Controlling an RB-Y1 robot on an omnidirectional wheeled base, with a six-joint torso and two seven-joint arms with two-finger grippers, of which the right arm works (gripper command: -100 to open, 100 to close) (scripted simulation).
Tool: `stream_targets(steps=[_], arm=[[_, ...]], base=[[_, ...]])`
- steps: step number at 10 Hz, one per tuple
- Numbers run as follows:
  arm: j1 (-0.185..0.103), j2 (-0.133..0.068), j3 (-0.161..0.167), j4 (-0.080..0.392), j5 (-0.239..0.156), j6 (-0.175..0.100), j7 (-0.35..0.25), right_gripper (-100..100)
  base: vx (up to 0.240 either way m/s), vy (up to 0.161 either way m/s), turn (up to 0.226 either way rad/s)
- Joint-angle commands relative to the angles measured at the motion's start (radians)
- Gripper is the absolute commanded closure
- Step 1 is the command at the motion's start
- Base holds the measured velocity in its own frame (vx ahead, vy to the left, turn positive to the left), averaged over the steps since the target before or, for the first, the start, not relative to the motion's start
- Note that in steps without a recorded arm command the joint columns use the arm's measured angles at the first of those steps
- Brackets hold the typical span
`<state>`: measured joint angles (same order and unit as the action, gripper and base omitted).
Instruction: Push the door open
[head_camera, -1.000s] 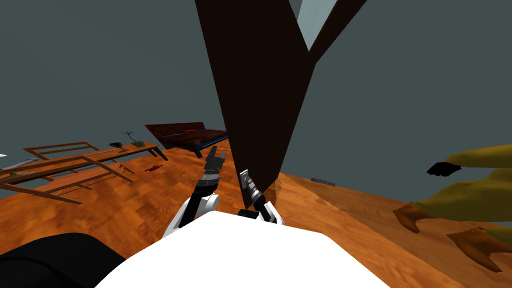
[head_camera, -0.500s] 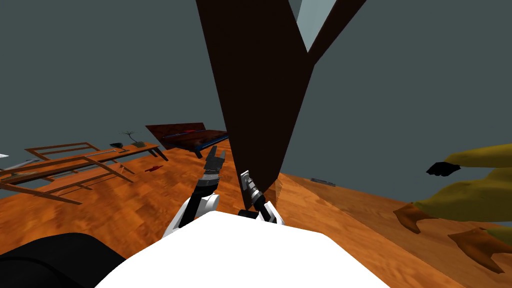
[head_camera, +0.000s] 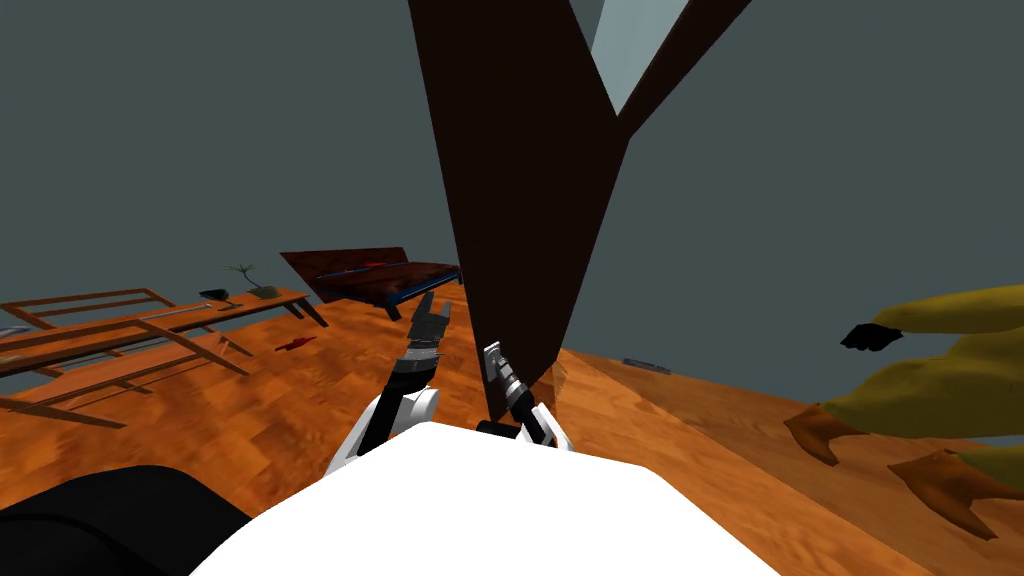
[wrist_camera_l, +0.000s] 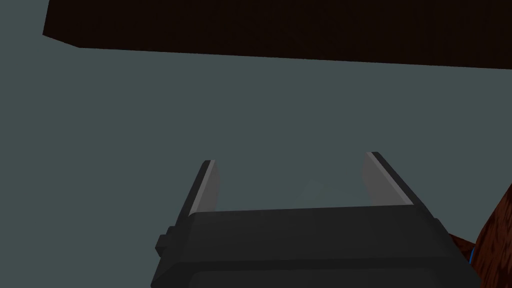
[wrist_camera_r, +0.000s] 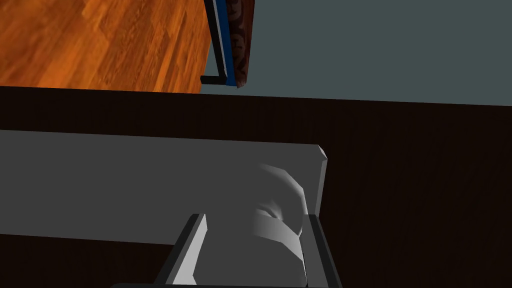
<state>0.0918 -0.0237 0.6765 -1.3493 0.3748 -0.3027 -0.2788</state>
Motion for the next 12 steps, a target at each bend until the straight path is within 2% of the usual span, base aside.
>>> stream_targets(steps=[1, 5, 6, 9, 10, 11, 12], arm=[[0.005, -0.008, -0.015, 0.009, -0.004, -0.001, 0.009, 100], [0.009, -0.002, -0.029, 0.006, -0.013, 0.006, 0.019, 100], [0.010, 0.006, -0.034, 0.004, -0.016, 0.008, 0.023, 100], [0.013, 0.053, -0.047, 0.001, -0.025, 0.015, 0.032, 100], [0.017, 0.042, -0.038, 0.001, -0.022, 0.016, 0.031, 100], [0.012, 0.020, -0.057, 0.000, -0.028, 0.015, 0.035, 100], [0.011, 0.012, -0.065, 0.000, -0.031, 0.015, 0.036, 100]], base=[[0.124, 0.143, -0.053], [0.087, 0.135, -0.115], [0.077, 0.149, -0.151], [0.044, 0.194, -0.163], [0.022, 0.078, -0.027], [0.077, 0.123, -0.046], [0.094, 0.180, -0.106]])
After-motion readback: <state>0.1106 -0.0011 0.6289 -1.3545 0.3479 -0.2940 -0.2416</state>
